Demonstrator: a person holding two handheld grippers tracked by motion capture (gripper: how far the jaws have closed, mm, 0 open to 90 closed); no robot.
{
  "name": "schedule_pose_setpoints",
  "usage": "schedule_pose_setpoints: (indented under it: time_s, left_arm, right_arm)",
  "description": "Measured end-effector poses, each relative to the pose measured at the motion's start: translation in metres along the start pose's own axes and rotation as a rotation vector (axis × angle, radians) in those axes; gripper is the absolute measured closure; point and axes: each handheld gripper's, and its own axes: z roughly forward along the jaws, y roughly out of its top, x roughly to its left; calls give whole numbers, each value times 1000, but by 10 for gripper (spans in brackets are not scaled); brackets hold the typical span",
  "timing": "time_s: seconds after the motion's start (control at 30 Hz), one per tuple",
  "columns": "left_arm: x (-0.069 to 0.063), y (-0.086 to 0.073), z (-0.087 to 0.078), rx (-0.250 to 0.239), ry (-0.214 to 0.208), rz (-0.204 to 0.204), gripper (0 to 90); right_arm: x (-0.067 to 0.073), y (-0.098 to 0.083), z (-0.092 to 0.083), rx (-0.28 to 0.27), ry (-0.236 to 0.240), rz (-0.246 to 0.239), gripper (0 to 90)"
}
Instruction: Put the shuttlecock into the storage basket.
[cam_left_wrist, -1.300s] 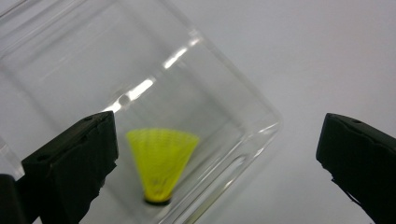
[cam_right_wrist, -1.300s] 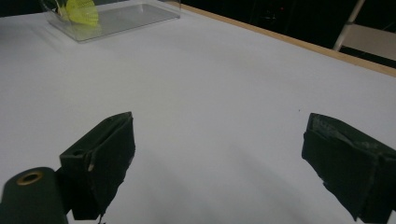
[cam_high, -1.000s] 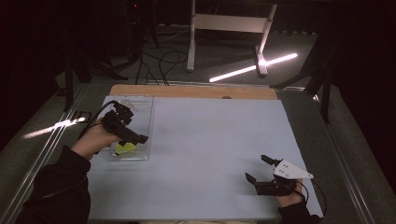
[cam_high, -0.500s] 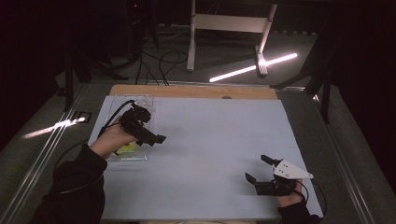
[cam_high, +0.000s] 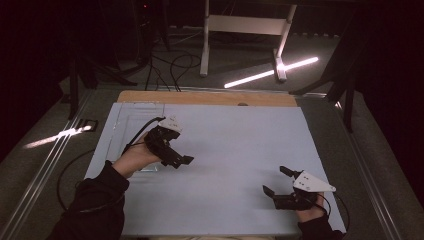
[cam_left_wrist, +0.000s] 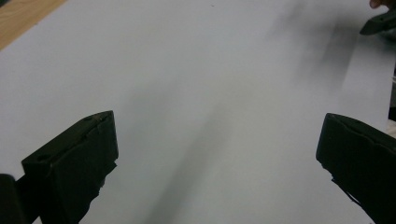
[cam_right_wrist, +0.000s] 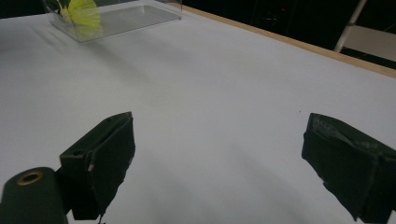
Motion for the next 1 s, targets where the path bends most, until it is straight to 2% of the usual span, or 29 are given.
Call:
schedule_pose_setpoints:
  time_s: [0.47, 0.8, 0.87, 1.0]
  left_arm:
    - [-19, -20, 24, 22, -35, 29, 0]
    - [-27, -48, 36, 21, -65, 4, 0]
    - [-28, -55, 37, 23, -52, 1, 0]
    - [-31, -68, 37, 14, -54, -8, 0]
  right_arm:
    - [0, 0, 0, -1, 5, 3, 97]
    - [0, 0, -1, -3, 5, 1, 97]
    - [0, 0, -1, -4, 6, 2, 97]
    - [0, 1, -1, -3, 5, 1, 97]
